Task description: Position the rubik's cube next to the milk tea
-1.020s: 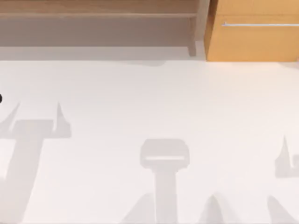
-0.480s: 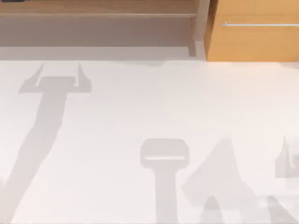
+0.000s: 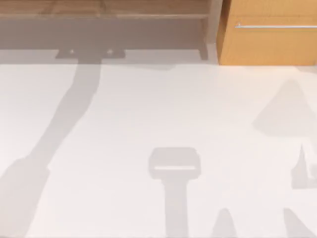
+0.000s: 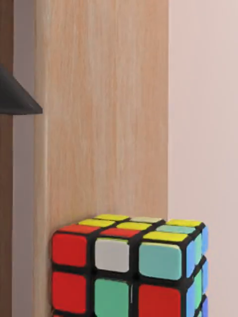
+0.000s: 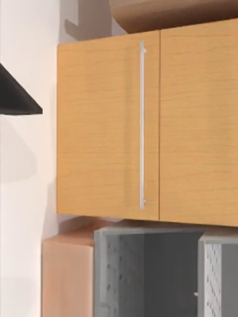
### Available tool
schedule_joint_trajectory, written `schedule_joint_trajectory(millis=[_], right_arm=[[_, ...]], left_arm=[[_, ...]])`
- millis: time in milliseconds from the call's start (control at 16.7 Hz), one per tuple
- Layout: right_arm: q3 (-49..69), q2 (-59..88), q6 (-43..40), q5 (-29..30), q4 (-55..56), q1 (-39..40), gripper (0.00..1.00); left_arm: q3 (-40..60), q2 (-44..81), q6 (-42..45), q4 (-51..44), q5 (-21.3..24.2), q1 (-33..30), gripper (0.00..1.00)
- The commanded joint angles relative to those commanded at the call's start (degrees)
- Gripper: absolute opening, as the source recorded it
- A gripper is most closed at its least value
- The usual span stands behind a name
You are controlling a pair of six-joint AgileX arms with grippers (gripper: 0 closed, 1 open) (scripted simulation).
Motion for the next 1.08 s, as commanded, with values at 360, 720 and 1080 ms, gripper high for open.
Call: schedule_joint_trajectory(millis=[360, 720, 1080], right_arm=[[0.0, 0.0, 0.0, 0.0, 0.0, 0.0, 1.0], [0.0, 0.0, 0.0, 0.0, 0.0, 0.0, 1.0], [0.0, 0.0, 0.0, 0.0, 0.0, 0.0, 1.0]], left_arm=[[9.73, 11.06, 0.1, 1.08, -2.72, -3.06, 1.0], [9.8, 11.22, 0.09, 1.02, -2.6, -2.79, 1.0], [20.77, 20.02, 0.06, -0.93, -0.8, -1.29, 1.0]])
